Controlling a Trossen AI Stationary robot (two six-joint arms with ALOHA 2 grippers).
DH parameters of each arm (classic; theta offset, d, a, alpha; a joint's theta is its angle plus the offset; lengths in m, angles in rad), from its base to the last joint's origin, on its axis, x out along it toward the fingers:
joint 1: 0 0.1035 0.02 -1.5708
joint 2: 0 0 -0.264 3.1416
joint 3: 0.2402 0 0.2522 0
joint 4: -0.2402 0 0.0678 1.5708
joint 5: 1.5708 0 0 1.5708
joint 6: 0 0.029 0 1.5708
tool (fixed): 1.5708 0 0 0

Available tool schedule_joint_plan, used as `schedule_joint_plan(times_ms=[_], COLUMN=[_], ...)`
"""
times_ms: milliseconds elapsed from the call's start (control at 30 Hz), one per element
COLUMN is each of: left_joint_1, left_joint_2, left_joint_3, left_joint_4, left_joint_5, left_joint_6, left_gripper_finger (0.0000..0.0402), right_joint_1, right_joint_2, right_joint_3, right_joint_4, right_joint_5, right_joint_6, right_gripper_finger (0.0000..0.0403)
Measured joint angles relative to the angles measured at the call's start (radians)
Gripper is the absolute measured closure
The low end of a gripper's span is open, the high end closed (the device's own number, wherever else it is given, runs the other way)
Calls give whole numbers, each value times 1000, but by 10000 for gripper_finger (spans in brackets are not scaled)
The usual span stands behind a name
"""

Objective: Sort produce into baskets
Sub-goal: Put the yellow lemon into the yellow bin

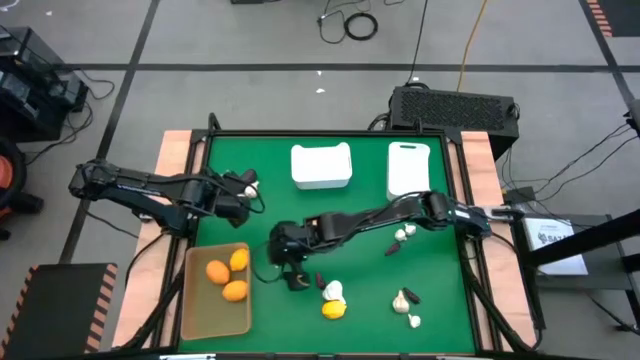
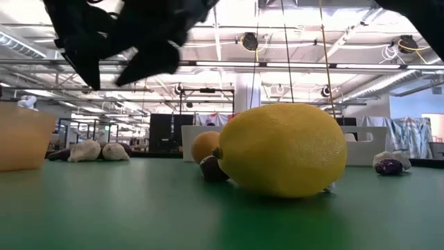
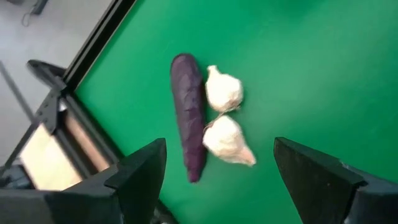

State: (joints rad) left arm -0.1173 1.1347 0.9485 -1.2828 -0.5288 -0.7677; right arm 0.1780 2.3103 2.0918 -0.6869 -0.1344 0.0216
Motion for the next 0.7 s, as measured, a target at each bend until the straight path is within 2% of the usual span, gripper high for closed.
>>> schedule_joint_plan(times_ms=[233,367,433,533,567,700], left_joint_1=[0,0,0,0,0,-1], left_joint_2=[0,5,15,43,58,128], left_joint_3=[0,0,0,0,0,0], left_joint_4=[105,189,240,334,367,498], left_joint_5=[50,144,193,268,289,372], left_joint_6=[21,3,-37,-64,-64,-62], left_gripper_finger=[97,97,97,97,97,97], right_joint_1=[0,-2,2,29,40,84], right_joint_2=[-19,-19,-19,-18,-18,-18], right_joint_3=[0,-15,-23,-23,-23,-23], right_joint_4=[-237,-335,-382,-454,-482,-588], right_joint_5=[6,9,62,229,254,261], right_joint_6=[28,61,39,17,14,24], right_gripper_finger=[67,67,68,75,79,96])
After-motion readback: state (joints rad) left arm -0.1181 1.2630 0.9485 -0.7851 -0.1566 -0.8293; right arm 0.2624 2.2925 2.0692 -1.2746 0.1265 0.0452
